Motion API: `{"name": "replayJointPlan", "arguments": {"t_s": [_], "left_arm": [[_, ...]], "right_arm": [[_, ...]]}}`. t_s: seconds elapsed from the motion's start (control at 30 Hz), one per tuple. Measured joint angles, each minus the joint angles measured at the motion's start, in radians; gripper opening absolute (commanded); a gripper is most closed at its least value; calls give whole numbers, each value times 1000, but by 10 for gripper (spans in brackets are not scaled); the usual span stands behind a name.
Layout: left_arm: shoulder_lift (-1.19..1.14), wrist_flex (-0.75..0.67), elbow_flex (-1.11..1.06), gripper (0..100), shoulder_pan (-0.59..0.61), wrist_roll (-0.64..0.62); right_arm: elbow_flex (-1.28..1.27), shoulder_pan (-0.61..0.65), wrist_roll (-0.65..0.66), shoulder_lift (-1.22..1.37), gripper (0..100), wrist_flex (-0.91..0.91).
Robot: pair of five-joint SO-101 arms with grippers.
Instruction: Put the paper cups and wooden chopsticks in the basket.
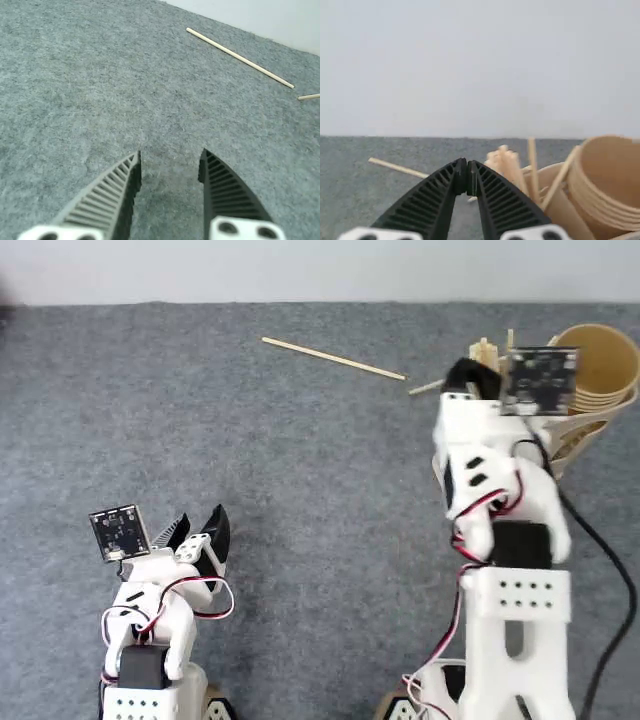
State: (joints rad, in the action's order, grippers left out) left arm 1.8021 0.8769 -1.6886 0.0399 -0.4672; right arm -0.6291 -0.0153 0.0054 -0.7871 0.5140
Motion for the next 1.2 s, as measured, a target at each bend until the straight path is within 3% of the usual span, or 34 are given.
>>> {"name": "replayJointPlan", "arguments": {"t_s": [0.1,0.27,0.43,0.57,0.8,1.2], "left_arm": [[0,0,0,188,0,0],[0,0,0,188,0,0],[0,0,0,188,0,0],[0,0,0,188,0,0],[0,0,0,188,0,0],[0,0,0,188,0,0]], "right_arm": [[57,-60,-6,0,21,0],[222,-124,-89,135,147,138],[479,-147,-178,318,154,376],[655,-147,-239,453,154,463],[801,-147,-301,637,154,479],[813,-150,-365,758,154,479]]}}
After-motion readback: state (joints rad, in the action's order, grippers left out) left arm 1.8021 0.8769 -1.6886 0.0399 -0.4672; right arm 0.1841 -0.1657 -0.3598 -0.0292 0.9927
